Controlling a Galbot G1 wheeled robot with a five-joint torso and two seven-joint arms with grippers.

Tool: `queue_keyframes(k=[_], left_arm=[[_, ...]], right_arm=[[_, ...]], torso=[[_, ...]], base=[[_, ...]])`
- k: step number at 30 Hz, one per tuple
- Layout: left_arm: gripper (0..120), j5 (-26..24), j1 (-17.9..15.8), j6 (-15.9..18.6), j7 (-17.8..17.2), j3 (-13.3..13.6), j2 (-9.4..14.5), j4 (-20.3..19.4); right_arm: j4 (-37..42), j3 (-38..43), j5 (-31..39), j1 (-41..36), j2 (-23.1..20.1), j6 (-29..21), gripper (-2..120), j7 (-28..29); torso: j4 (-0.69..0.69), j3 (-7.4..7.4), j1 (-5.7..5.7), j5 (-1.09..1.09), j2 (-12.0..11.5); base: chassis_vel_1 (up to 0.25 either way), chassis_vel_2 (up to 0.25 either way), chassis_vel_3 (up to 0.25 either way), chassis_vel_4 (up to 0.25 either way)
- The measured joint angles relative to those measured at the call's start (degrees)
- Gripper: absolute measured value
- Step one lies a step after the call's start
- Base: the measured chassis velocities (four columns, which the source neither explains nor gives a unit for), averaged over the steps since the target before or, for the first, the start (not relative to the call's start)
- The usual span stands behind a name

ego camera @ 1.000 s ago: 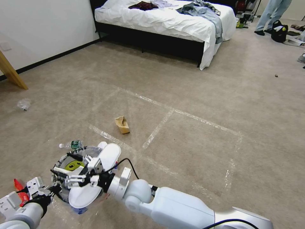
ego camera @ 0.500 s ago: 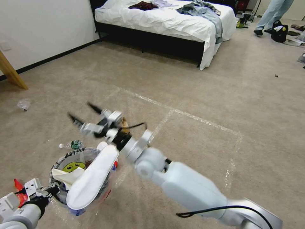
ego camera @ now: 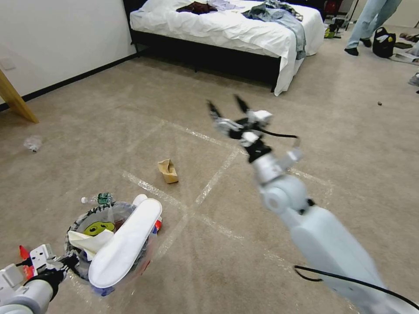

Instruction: Pick up the trash bin and place the garbage on the floor into it.

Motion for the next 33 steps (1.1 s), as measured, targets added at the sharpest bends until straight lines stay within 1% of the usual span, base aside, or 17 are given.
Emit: queue_keyframes(k=[1, 2, 4, 7, 9, 10, 12, 17, 23, 33], left_arm=[[1, 0.0, 0.1, -0.1, 0.0, -0.1, 0.0, -0.1], [1, 0.0, 0.1, -0.1, 0.0, -0.1, 0.0, -0.1], [1, 0.1, 0.4, -0.2, 0.2, -0.2, -0.1, -0.3], [1, 0.1, 0.5, -0.3, 0.2, -0.2, -0.1, -0.4], [1, 0.3, 0.7, -0.4, 0.2, -0.2, -0.6, -0.7], [1, 0.3, 0.7, -0.4, 0.2, -0.2, -0.6, -0.7], [1, 0.5, 0.9, -0.6, 0.2, -0.2, -0.9, -0.9], [1, 1.0, 1.2, -0.9, 0.4, -0.3, -1.1, -1.0], [1, 0.9, 1.5, -1.1, 0.5, -0.5, -1.0, -0.9], [1, 0.7, 1.6, -1.2, 0.6, -0.8, -1.0, -0.6]], right_arm=[[0.5, 1.8, -1.4, -1.7, -0.2, 0.0, 100, 1.0], [0.5, 1.8, -1.4, -1.7, -0.2, 0.0, 100, 1.0], [0.9, 5.9, -3.6, -5.0, -0.5, 0.7, 100, 2.1], [1.2, 7.5, -4.1, -6.2, -0.7, 1.1, 100, 2.3], [1.8, 11.7, -4.7, -9.4, -1.6, 2.0, 100, 2.3], [1.8, 11.7, -4.7, -9.4, -1.6, 2.0, 100, 2.3], [1.7, 14.6, -5.7, -11.9, -2.1, 3.2, 100, 2.0], [1.4, 17.9, -6.4, -15.4, -2.1, 4.7, 100, 1.6], [1.2, 18.8, -6.2, -16.9, -1.2, 4.9, 100, 1.4], [0.2, 17.9, -6.2, -16.6, 0.2, 5.0, 100, 1.1]], torso=[[0.01, -0.01, 0.00, -0.01, 0.0], [0.01, -0.01, 0.00, -0.01, 0.0], [0.01, -0.01, 0.00, 0.00, 0.0], [0.01, 0.00, 0.00, -0.01, 0.0], [0.01, -0.01, 0.00, -0.02, 0.0], [0.01, -0.01, 0.00, -0.02, 0.0], [0.01, -0.01, 0.00, -0.01, 0.0], [0.01, -0.01, 0.00, -0.02, 0.0], [0.01, -0.01, 0.00, -0.03, 0.0], [0.01, -0.01, 0.00, -0.03, 0.0]], base=[[0.000, 0.000, 0.000, 0.000], [0.000, 0.000, 0.000, 0.000], [0.000, 0.000, 0.000, 0.000], [0.000, 0.000, 0.000, 0.000], [0.000, 0.000, 0.000, 0.000], [0.000, 0.000, 0.000, 0.000], [0.000, 0.000, 0.000, 0.000], [0.000, 0.000, 0.000, 0.000], [0.000, 0.000, 0.000, 0.000], [0.000, 0.000, 0.000, 0.000]])
